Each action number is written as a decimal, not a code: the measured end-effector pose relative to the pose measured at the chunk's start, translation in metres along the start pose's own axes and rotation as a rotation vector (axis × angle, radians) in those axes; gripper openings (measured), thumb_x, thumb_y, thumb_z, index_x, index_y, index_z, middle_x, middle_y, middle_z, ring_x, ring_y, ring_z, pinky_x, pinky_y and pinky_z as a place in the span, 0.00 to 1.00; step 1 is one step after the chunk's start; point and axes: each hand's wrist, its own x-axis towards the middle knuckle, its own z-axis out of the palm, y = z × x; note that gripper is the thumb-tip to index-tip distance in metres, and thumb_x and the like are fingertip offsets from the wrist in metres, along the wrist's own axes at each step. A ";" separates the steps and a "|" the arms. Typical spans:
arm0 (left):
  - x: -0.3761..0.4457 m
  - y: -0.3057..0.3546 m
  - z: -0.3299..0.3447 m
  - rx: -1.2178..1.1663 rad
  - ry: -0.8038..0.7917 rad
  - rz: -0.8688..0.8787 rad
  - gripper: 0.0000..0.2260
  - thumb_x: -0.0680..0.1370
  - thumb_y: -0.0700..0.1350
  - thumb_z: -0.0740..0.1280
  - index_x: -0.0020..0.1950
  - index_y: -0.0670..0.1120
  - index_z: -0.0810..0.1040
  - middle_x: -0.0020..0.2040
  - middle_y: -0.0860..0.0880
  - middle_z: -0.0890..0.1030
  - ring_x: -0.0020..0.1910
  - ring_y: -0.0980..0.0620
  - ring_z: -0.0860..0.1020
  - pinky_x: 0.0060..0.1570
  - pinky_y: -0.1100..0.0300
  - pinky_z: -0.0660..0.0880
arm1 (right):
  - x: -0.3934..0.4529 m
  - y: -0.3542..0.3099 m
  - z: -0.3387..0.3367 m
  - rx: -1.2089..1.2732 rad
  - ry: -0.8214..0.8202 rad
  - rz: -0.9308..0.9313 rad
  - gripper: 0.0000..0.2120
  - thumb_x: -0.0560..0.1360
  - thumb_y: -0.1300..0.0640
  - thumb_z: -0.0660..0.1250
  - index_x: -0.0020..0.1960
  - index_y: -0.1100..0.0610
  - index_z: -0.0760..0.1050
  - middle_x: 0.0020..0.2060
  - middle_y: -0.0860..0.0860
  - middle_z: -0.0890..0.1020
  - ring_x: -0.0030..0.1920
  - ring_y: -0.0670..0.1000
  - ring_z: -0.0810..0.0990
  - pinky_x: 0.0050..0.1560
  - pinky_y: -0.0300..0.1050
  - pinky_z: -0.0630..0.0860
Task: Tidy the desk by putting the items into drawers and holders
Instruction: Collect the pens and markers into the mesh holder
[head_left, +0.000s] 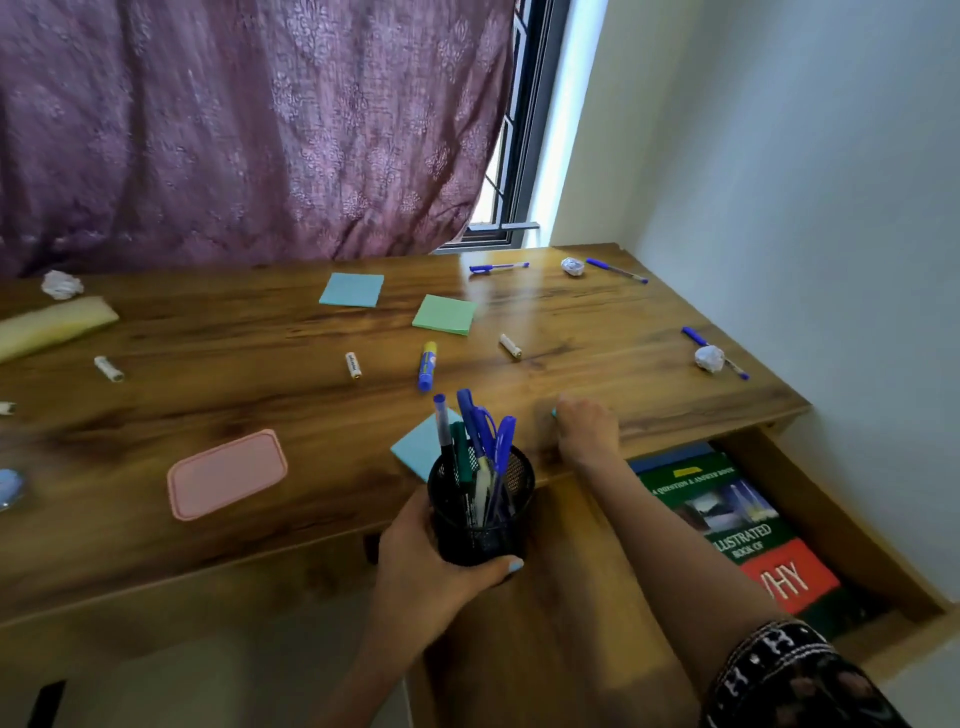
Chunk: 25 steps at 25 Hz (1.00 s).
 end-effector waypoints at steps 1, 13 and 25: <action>-0.002 0.004 0.012 0.014 0.012 -0.003 0.33 0.53 0.46 0.83 0.51 0.64 0.72 0.48 0.68 0.80 0.51 0.72 0.76 0.49 0.73 0.71 | 0.002 0.010 -0.001 0.093 0.012 0.006 0.13 0.76 0.63 0.62 0.60 0.59 0.72 0.52 0.57 0.81 0.52 0.58 0.80 0.44 0.47 0.73; 0.023 0.027 0.089 0.082 0.120 -0.012 0.36 0.55 0.48 0.82 0.60 0.57 0.71 0.52 0.63 0.77 0.54 0.66 0.75 0.53 0.69 0.73 | -0.072 0.044 -0.105 1.172 0.004 -0.178 0.17 0.69 0.64 0.71 0.52 0.48 0.75 0.36 0.51 0.82 0.34 0.45 0.82 0.36 0.43 0.82; 0.078 0.024 0.113 0.094 0.033 0.009 0.36 0.52 0.51 0.82 0.57 0.57 0.71 0.50 0.60 0.79 0.52 0.63 0.77 0.52 0.61 0.77 | -0.037 0.057 -0.071 0.720 0.095 -0.309 0.05 0.71 0.65 0.70 0.46 0.62 0.82 0.43 0.52 0.79 0.41 0.50 0.80 0.45 0.37 0.77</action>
